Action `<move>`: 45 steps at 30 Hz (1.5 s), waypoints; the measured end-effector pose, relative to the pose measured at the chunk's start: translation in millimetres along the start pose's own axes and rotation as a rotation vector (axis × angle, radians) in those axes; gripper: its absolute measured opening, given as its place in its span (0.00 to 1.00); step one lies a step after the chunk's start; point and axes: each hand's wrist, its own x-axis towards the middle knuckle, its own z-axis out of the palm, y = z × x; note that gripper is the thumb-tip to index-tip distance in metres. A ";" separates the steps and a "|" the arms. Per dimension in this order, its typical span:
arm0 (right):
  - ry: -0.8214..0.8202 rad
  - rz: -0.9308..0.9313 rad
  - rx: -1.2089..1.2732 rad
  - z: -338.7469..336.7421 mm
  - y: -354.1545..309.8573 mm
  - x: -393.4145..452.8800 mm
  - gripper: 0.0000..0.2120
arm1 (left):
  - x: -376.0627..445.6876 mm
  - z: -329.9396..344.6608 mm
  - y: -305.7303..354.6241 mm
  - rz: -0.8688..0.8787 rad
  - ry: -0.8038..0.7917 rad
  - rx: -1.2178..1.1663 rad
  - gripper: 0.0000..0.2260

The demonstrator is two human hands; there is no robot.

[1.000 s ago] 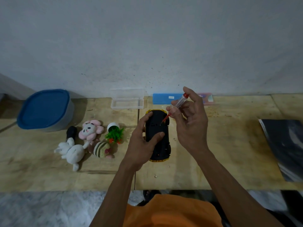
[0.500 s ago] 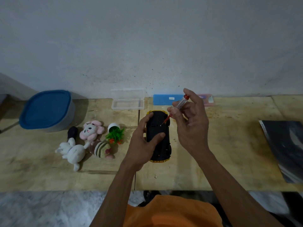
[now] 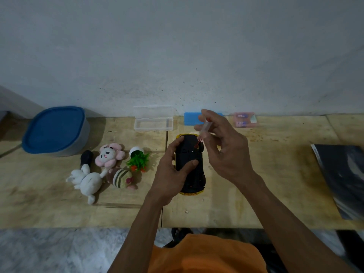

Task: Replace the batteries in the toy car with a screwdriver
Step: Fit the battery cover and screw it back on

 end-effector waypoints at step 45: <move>0.068 -0.023 -0.036 15.4 5.3 25.5 0.17 | 14.2 -14.2 2.8 0.012 -0.003 0.020 0.29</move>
